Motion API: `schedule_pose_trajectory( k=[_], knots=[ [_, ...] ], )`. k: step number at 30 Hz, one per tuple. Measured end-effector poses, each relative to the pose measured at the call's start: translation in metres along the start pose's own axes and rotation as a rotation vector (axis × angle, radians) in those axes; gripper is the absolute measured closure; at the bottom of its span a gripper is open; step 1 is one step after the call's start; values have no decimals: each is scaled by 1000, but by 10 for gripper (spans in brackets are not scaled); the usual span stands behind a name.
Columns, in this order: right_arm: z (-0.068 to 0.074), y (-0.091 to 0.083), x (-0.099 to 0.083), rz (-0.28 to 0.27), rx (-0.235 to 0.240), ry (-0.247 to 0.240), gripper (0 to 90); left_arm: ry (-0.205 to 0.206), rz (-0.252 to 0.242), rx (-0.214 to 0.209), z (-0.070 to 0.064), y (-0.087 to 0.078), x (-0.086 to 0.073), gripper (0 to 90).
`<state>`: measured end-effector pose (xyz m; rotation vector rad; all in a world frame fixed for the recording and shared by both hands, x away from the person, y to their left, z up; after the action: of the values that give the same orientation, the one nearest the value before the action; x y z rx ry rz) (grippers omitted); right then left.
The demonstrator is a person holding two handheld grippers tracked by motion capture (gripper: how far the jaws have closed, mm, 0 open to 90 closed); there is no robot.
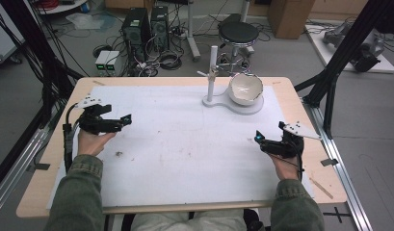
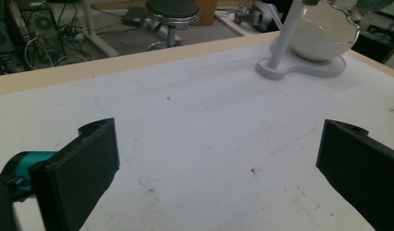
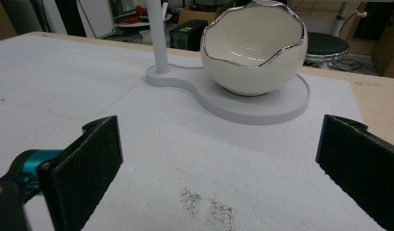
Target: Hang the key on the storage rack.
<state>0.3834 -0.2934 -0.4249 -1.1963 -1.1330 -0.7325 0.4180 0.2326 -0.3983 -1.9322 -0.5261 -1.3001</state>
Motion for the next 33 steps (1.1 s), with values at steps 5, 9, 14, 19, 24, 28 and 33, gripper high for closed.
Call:
schedule_pose_trajectory(
  k=[5,9,14,19,24,28,33],
  knots=[
    [0,0,0,-1,-3,-2,14,-18,-37,46,10,-15,-6,16],
    [1,0,-1,0,-2,-3,14,-54,-99,75,19,-31,-10,16],
    [2,0,-1,3,-2,-4,14,-83,-131,94,25,-44,-21,16],
    [3,1,-2,5,-4,-3,14,-94,-178,138,31,-56,-28,16],
    [3,0,-2,5,-9,-3,14,-66,-204,176,31,-60,-27,16],
    [4,1,-2,6,-9,-8,14,-67,-204,197,31,-64,-35,16],
    [5,0,-2,7,-4,-5,14,-87,-234,210,32,-76,-40,16]
  ],
)
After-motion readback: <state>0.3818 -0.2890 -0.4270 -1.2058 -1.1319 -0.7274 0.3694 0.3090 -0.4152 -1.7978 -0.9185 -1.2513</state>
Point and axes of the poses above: each handheld gripper's, and its own axes: y roughly forward along the jaws, x roughly out of its top, z roughly to its left, the point moved 6 cm from there along y, roughly forward along the jaws, and after that the axes turned 8 degrees about -x, right-handed, at the moved point
